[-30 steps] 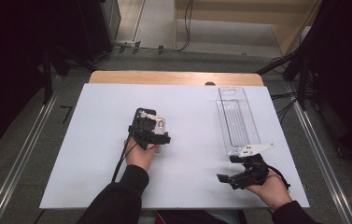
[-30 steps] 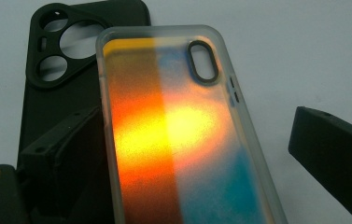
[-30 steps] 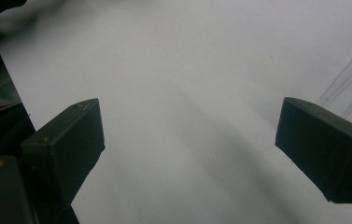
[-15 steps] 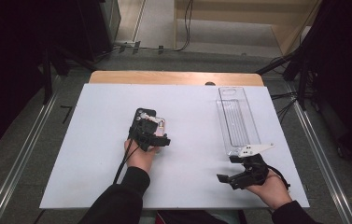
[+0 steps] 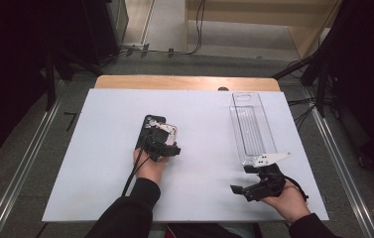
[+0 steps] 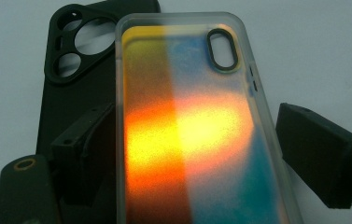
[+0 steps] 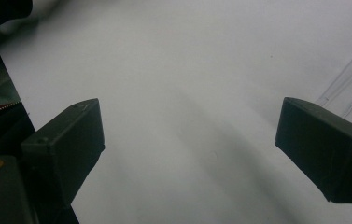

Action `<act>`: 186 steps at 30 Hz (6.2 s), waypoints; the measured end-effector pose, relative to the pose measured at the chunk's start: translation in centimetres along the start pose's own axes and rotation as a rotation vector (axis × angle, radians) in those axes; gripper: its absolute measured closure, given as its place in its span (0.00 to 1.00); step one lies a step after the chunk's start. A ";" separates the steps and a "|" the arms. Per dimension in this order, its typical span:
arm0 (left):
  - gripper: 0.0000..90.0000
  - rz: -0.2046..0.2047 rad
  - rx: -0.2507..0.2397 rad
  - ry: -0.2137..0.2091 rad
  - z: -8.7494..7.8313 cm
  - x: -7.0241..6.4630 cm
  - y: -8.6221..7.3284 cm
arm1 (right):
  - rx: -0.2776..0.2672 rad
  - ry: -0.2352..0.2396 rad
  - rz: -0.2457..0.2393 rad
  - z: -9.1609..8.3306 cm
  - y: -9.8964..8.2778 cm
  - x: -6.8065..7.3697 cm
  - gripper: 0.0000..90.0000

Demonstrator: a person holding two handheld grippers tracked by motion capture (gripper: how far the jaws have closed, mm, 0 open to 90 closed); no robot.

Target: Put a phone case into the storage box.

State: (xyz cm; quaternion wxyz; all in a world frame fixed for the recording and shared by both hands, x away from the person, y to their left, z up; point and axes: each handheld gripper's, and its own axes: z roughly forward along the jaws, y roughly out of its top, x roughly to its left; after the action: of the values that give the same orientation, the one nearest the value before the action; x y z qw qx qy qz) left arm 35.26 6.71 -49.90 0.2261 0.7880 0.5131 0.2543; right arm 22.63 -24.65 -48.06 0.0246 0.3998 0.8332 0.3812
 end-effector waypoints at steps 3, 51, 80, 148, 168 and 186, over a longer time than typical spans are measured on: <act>0.17 -0.001 -0.005 0.001 0.0 0.0 0.0 | 0.000 0.000 0.000 0.0 0.0 0.0 0.07; 0.19 -0.028 -0.011 -0.165 -3.0 2.3 1.7 | -0.001 0.005 0.001 0.0 0.0 0.0 0.07; 0.19 -0.006 -0.162 -0.497 -8.1 4.3 0.7 | -0.065 0.040 0.051 -0.3 0.9 0.5 0.07; 0.19 -0.007 -0.458 -0.493 -8.4 -2.1 -4.8 | -0.265 0.088 0.230 3.4 10.7 2.6 0.22; 0.19 -0.039 -0.480 -0.502 -8.8 -3.1 -5.2 | -0.275 0.169 0.386 5.4 11.1 2.1 0.80; 0.17 -0.021 -0.503 -0.530 -8.8 -3.1 -5.1 | -0.288 0.244 0.439 4.6 11.2 2.0 0.86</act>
State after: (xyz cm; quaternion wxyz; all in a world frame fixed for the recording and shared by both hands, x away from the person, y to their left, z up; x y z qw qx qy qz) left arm 25.07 6.63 -46.81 0.5406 0.7410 0.3661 0.1571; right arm 30.13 -16.05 -43.42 -0.1024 0.5143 0.6609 0.5369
